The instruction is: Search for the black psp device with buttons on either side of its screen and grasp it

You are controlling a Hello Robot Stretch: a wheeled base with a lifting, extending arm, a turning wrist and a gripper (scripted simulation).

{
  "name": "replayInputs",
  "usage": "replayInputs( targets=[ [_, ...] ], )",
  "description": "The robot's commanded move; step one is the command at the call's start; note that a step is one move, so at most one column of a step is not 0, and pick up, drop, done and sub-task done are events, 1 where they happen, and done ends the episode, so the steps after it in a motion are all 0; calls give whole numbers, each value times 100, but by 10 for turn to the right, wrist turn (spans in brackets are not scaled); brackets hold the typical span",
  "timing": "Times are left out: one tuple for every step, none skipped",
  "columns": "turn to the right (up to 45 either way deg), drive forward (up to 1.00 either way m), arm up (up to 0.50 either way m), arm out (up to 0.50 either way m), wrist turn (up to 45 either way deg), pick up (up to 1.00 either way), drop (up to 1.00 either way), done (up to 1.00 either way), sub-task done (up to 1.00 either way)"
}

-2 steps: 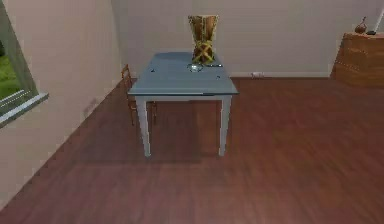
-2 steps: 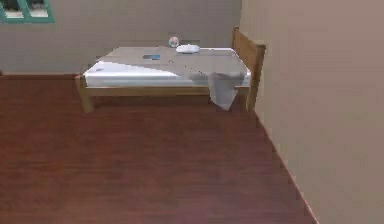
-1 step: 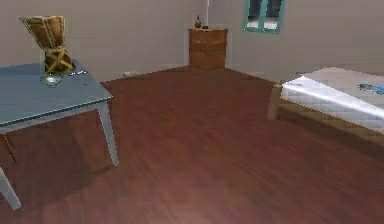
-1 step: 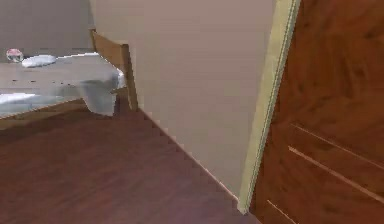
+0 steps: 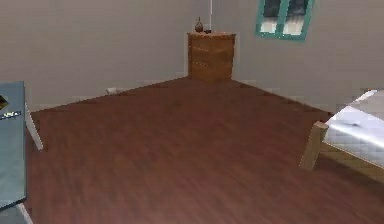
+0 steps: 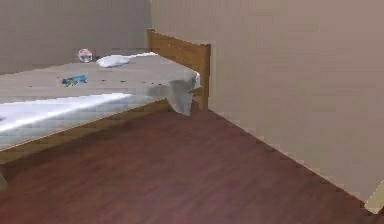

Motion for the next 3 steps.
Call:
replayInputs(
  targets=[
    [0,100,0,0,0,0,0,0,0],
    [0,100,0,0,0,0,0,0,0],
    [30,0,0,0,0,0,0,0,0]
  ],
)
